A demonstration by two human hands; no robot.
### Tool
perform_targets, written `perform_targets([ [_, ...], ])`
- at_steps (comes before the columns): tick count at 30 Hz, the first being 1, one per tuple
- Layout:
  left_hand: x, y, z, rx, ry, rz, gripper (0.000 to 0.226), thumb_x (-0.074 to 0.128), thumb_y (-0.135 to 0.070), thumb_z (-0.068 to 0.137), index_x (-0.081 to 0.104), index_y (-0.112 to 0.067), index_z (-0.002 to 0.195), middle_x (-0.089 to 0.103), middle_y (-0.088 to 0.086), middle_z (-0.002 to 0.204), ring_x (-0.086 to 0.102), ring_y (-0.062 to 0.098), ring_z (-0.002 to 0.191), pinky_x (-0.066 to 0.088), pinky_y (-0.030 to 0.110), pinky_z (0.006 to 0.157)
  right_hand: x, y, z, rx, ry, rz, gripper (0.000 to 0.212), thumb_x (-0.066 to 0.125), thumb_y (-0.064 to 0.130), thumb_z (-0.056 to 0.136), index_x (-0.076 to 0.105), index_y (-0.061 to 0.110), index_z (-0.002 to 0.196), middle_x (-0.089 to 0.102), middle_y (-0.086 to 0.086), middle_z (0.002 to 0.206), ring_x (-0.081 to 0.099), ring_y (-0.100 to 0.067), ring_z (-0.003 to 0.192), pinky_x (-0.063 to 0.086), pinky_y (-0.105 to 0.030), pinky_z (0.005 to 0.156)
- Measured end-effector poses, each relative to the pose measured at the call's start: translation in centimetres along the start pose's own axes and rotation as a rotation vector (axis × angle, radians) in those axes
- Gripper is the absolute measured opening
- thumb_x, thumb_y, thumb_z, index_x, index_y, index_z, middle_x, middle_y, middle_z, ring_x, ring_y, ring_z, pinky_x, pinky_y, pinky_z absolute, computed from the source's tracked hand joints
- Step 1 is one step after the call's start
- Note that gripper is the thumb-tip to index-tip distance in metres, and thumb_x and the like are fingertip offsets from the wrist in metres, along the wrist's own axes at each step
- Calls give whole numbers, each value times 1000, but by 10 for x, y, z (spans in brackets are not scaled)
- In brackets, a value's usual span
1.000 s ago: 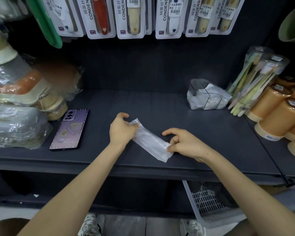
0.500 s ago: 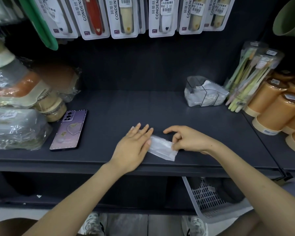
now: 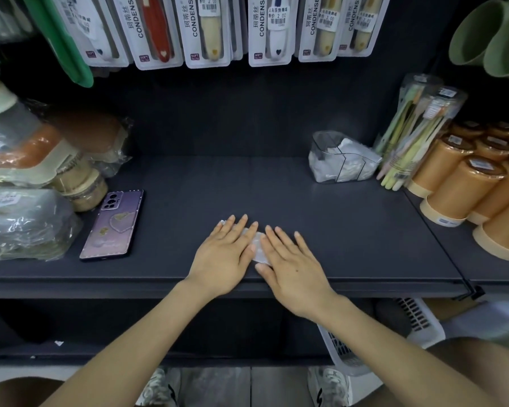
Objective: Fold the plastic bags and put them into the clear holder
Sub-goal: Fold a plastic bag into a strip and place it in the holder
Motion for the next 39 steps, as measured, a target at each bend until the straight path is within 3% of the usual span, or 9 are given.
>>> perform_targets([
  [4,-3,-1,-1,-3,34,-38,88,-20,-59,75,5,-25,153,1,-4,161,-6,11,148,-14,20,114,4,-27,-23,64,5,-92,74,2,54,101,37,5,144,40,-7,149,33,-18,140,12,-40,112],
  [8,-9,1,-2,-49,76,8,67,-7,-52,95,5,-22,154,-1,-2,162,-6,13,148,-11,24,116,1,-31,-30,29,0,-76,85,-17,63,90,13,11,150,14,-1,158,1,-10,145,-5,-37,116],
  [10,-19,-4,-3,-10,-30,81,67,-7,-47,96,13,-18,153,8,1,161,0,18,149,-9,29,117,0,-30,-30,27,14,-81,91,-28,65,81,3,14,151,2,3,159,-10,-6,143,-11,-36,116],
  [12,-26,-21,-4,116,-89,73,68,-4,-46,96,23,-15,151,19,1,158,10,20,148,-5,31,118,1,-31,-29,40,34,-74,91,-30,66,78,-2,16,149,-1,4,159,-13,-5,142,-13,-36,116],
  [14,-20,-31,-4,194,-36,23,70,-6,-49,95,17,-17,152,11,-4,158,4,15,148,-8,27,118,2,-31,-29,46,33,-64,88,-30,66,78,-5,17,147,0,3,160,-13,-5,142,-14,-35,116],
  [18,-6,-5,0,107,85,-37,84,-16,-60,80,3,-22,153,-2,-8,160,-15,0,139,-18,16,110,-1,-31,-29,55,56,-79,97,-38,65,70,-9,18,149,-7,5,160,-20,-2,139,-15,-36,118],
  [31,-5,23,-6,19,89,9,83,-18,-54,78,0,-22,153,-5,-9,160,-11,6,146,-13,21,115,-3,5,-4,66,54,-59,103,-32,64,69,0,14,153,-4,0,161,-10,-11,147,-13,-37,118],
  [36,-7,21,-7,8,79,23,52,6,-36,104,1,-22,154,-5,-9,161,-10,8,147,-12,24,116,0,-15,-30,85,53,-83,106,-38,68,67,-5,16,152,-5,4,161,-12,-7,146,-12,-40,119],
  [39,-5,22,-6,10,79,34,59,-2,-41,98,1,-22,154,-4,-9,161,-9,7,147,-12,23,116,-5,-29,-43,135,82,-37,107,-38,69,67,1,18,153,-3,7,160,-9,-5,146,-12,-40,119],
])
Point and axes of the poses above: each hand's wrist, its own z-axis towards the middle knuckle, its own x-axis out of the palm, y = z × x, the point moved 5 cm from there along z, towards the middle knuckle
